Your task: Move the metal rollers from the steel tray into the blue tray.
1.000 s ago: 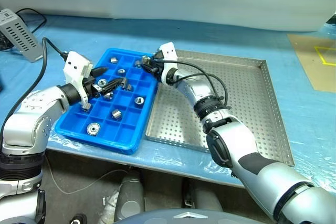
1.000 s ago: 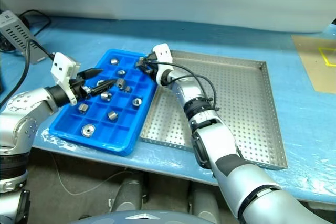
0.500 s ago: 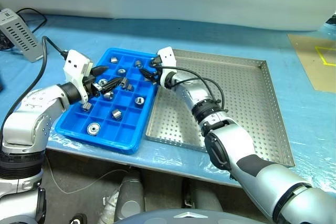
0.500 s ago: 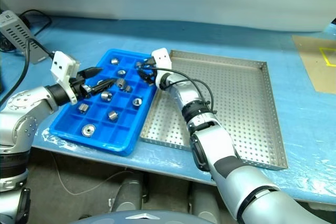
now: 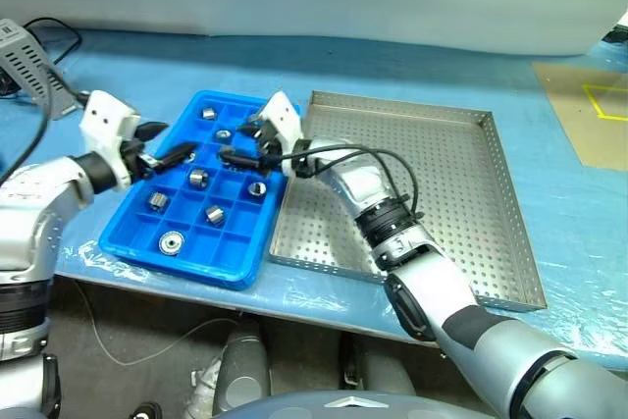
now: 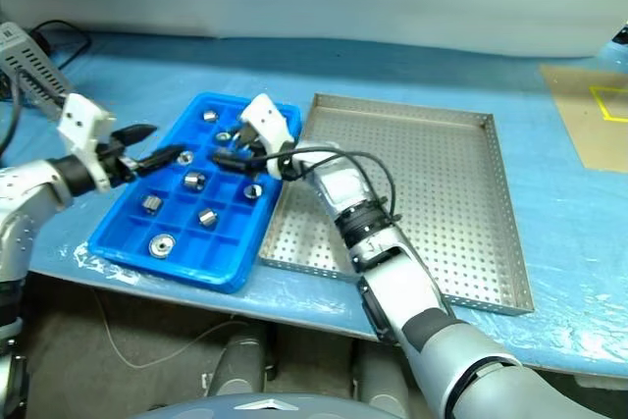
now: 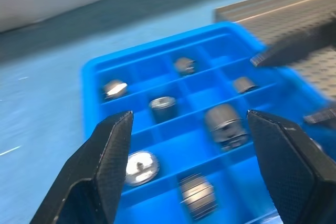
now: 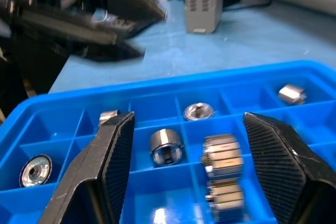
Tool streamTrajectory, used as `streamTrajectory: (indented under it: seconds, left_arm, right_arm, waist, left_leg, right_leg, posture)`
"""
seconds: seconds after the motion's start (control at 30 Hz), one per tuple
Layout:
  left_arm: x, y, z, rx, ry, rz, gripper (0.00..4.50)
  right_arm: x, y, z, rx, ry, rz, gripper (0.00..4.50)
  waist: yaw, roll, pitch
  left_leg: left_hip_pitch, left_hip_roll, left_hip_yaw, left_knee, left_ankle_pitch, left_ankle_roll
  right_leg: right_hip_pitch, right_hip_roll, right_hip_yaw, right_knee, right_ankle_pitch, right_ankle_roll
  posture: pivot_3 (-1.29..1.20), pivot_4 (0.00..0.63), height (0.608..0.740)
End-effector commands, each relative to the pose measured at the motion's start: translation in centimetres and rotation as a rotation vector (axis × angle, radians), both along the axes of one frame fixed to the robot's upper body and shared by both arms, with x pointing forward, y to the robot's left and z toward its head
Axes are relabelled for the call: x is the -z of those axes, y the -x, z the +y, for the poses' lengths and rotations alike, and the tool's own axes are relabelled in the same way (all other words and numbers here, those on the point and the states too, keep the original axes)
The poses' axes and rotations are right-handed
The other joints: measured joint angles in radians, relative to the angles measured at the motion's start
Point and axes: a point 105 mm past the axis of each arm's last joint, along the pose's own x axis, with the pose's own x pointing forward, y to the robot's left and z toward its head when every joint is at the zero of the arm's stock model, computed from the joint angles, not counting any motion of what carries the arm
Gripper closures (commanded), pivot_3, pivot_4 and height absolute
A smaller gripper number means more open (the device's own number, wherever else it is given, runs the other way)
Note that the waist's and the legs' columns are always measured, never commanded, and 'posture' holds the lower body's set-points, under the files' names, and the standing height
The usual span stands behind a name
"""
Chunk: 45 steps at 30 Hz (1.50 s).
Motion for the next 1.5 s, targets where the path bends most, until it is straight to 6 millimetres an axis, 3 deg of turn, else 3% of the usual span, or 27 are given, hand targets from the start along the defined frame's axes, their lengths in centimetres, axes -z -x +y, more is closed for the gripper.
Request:
streamTrajectory:
  seconds: [0.03, 0.23, 0.47, 0.87, 1.4, 1.5]
  left_arm:
    - [-1.9, 0.5, 1.1, -0.031, -0.025, -0.073, 0.84]
    - [-1.5, 1.0, 0.6, -0.022, -0.025, -0.068, 0.84]
    - [-1.1, 0.8, -0.5, 0.002, -0.001, -0.064, 0.84]
    - [-0.4, 0.5, -1.7, 0.031, 0.018, -0.047, 0.84]
    - [-0.1, 0.3, -1.7, 0.020, 0.038, -0.038, 0.84]
    - [0.1, 0.2, -1.9, 0.021, 0.042, -0.036, 0.84]
  right_arm:
    - [-1.3, -0.5, 1.1, 0.034, -0.016, -0.053, 1.07]
    - [-0.9, -2.0, 0.6, 0.131, -0.011, -0.052, 1.07]
    - [-1.1, -1.6, 1.3, 0.094, -0.033, -0.046, 1.07]
    - [0.4, -2.9, 2.0, 0.242, 0.012, 0.044, 1.07]
    - [-1.8, -1.0, 4.4, 0.096, -0.099, 0.062, 1.07]
    - [-1.2, -1.0, 4.2, 0.102, -0.077, 0.060, 1.07]
  waist:
    - [0.011, 0.000, 0.000]
    - [0.011, -0.001, 0.000]
    - [0.009, -0.001, 0.000]
    - [0.008, -0.001, 0.000]
    - [0.009, -0.001, 0.000]
    - [0.008, -0.001, 0.000]
  left_leg:
    - [0.000, 0.000, 0.000, 0.000, 0.000, 0.000]
    - [0.000, 0.000, 0.000, 0.001, 0.000, 0.000]
    - [0.000, 0.000, 0.000, 0.000, 0.000, 0.000]
    - [0.000, 0.000, 0.000, 0.001, 0.000, 0.000]
    - [0.000, 0.000, 0.000, 0.001, 0.000, 0.000]
    - [0.000, 0.000, 0.000, 0.001, 0.000, 0.000]
  right_leg:
    - [0.000, -0.001, 0.000, 0.000, 0.000, 0.000]
    - [0.001, -0.001, 0.000, 0.001, 0.000, 0.000]
    - [0.000, 0.000, 0.000, 0.001, 0.000, 0.000]
    - [0.000, 0.000, 0.000, 0.002, 0.000, 0.000]
    - [0.000, 0.000, 0.000, 0.002, 0.000, 0.000]
    - [0.000, 0.000, 0.000, 0.002, 0.000, 0.000]
  posture:
    - [0.13, 0.150, 0.740]
    - [0.14, 0.150, 0.740]
    - [0.14, 0.150, 0.740]
    - [0.13, 0.150, 0.740]
    - [0.13, 0.150, 0.740]
    - [0.12, 0.150, 0.740]
